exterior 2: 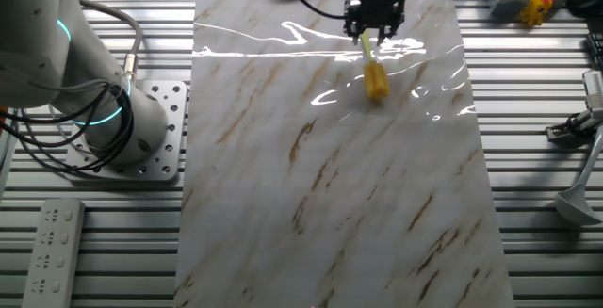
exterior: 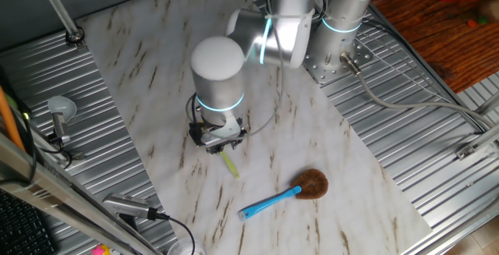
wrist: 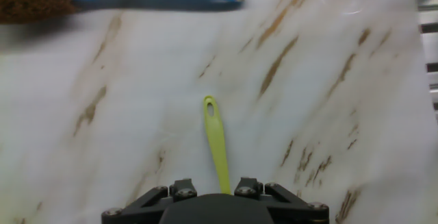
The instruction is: Scrub the table with a brush
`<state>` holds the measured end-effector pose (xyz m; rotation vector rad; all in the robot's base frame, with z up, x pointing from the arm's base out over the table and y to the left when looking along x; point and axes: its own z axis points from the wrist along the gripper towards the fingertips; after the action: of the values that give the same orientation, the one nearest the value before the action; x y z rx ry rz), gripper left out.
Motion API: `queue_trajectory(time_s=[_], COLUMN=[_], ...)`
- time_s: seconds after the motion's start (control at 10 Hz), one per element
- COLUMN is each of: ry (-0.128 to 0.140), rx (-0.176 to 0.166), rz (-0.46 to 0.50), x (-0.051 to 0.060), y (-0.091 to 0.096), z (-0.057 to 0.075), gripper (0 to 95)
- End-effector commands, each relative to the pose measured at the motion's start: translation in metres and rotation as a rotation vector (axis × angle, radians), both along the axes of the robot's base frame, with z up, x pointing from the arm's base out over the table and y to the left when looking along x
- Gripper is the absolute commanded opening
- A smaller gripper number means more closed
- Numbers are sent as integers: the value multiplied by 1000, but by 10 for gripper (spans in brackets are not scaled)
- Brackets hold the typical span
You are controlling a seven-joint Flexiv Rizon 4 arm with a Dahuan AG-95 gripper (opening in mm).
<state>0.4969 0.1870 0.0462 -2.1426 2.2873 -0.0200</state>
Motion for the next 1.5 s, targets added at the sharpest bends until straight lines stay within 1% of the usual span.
queue_trajectory(time_s=[0.1,0.2,0.3,0.4,0.5,0.6,0.8,1.0,1.3,1.5], ry=[1,4,10,17,20,20,20,18,18,17], rx=[-9,-8,1,2,4,6,8,7,10,10], rz=[-30,-44,-45,-42,-44,-45,-39,-39,-33,-31], x=[2,2,2,2,4,5,5,8,9,9], y=[0,0,0,0,1,3,5,9,10,12], z=[-1,-1,-1,-1,-3,-10,-16,-17,-24,-27], gripper=[380,190,190,190,190,190,190,190,190,190])
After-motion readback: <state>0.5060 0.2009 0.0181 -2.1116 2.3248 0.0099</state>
